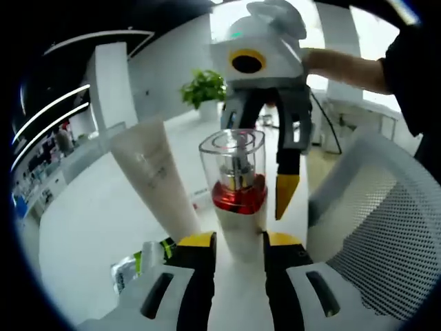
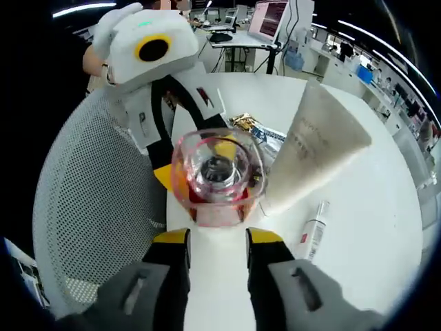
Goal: Arrange the skincare products in the storage area until every visible bottle or jar stands upright without overlapping.
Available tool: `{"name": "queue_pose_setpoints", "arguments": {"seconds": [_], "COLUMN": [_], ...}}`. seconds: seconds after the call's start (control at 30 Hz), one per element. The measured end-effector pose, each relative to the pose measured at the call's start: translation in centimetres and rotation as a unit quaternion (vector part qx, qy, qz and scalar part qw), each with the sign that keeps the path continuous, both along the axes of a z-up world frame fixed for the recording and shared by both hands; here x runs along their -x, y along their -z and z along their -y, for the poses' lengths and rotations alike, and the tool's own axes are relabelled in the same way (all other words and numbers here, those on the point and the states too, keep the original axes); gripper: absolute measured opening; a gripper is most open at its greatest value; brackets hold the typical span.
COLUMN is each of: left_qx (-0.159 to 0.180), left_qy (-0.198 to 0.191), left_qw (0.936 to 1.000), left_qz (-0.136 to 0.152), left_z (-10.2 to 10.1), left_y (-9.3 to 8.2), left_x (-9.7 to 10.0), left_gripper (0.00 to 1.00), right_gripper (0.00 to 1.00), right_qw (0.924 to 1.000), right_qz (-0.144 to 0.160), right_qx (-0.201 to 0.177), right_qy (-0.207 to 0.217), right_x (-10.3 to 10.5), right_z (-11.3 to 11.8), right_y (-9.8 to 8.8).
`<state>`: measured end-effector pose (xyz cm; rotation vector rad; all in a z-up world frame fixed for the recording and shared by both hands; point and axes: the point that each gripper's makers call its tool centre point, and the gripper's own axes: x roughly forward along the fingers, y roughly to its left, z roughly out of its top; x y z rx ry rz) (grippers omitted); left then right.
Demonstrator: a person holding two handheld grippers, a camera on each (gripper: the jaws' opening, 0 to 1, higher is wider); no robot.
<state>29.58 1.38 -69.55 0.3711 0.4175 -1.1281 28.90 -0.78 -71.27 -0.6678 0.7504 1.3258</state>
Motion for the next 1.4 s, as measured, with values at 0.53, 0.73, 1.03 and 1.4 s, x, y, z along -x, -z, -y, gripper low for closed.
{"name": "queue_pose_setpoints", "arguments": {"seconds": [0.53, 0.73, 1.03, 1.4], "left_qx": [-0.013, -0.011, -0.012, -0.005], "left_qy": [-0.048, -0.053, -0.023, -0.042], "left_qw": [0.9988, 0.9984, 0.9966, 0.9961], "left_qz": [0.005, -0.013, -0.078, -0.078], "left_z": [-1.9, -2.8, -1.5, -0.6], "left_y": [0.2, 0.3, 0.6, 0.9], "left_x": [-1.8, -1.3, 1.9, 1.2], "left_gripper": [0.06, 0.08, 0.13, 0.14], "right_gripper": [0.05, 0.1, 0.2, 0.23], "right_qw": [0.9987, 0.9963, 0.989, 0.9832], "right_qz": [-0.002, 0.008, 0.035, 0.04], "right_qx": [-0.008, -0.015, -0.05, -0.077], "right_qy": [0.05, 0.084, 0.135, 0.16], "right_x": [0.1, 0.7, 0.2, -0.3], "right_z": [0.0, 0.5, 0.5, -0.2], "right_y": [0.4, 1.1, 0.6, 0.1]}}
